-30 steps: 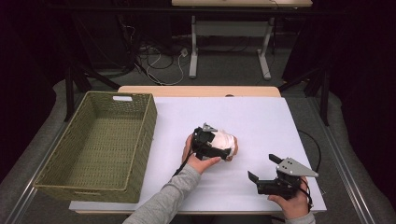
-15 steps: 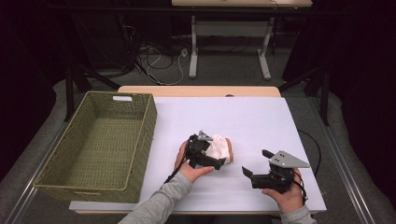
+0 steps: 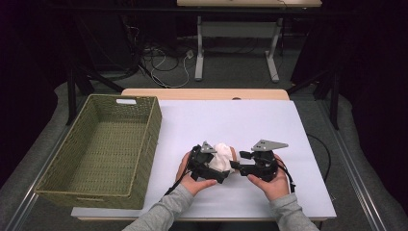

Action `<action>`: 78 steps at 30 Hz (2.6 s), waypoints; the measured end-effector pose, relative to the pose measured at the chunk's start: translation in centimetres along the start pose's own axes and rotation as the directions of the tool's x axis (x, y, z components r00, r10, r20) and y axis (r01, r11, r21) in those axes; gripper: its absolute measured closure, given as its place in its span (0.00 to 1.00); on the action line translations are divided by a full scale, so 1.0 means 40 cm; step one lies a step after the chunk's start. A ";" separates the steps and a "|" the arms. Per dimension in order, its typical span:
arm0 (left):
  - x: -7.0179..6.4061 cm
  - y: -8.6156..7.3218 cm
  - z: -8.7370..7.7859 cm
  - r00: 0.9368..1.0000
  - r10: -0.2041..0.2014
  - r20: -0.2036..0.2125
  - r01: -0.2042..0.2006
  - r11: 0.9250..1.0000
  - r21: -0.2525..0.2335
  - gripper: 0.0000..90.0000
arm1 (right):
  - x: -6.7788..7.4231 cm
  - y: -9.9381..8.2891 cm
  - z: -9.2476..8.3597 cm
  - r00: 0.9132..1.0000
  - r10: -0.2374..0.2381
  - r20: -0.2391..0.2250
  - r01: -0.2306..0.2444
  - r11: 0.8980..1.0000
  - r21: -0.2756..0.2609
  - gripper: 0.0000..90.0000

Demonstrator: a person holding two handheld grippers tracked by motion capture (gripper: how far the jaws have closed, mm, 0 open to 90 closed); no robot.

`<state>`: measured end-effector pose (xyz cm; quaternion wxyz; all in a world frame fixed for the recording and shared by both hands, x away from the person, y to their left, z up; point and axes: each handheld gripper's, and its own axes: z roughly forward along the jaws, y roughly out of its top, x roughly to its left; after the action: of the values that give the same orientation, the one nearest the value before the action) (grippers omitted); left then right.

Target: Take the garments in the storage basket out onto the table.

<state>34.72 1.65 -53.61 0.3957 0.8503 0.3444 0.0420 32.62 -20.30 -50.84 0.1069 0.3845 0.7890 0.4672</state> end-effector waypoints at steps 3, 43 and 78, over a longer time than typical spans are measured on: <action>0.000 -0.005 -0.003 1.000 -0.008 0.002 0.008 1.000 -0.005 0.01 | 0.010 0.005 0.016 0.999 -0.022 -0.032 0.022 1.000 0.010 0.77; 0.066 -0.020 -0.210 0.994 -0.089 -0.064 0.075 0.980 -0.184 0.04 | 0.104 0.087 -0.014 0.977 -0.199 -0.073 0.193 0.977 -0.091 0.99; 0.001 0.066 -0.090 0.998 -0.061 0.007 0.062 0.991 -0.121 0.21 | 0.162 -0.037 0.074 0.974 -0.161 -0.159 0.163 0.987 -0.001 0.96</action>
<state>34.97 2.81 -49.29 0.4483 0.8138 0.3665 0.0491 29.01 -14.18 -52.44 0.0791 0.2810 0.8266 0.4812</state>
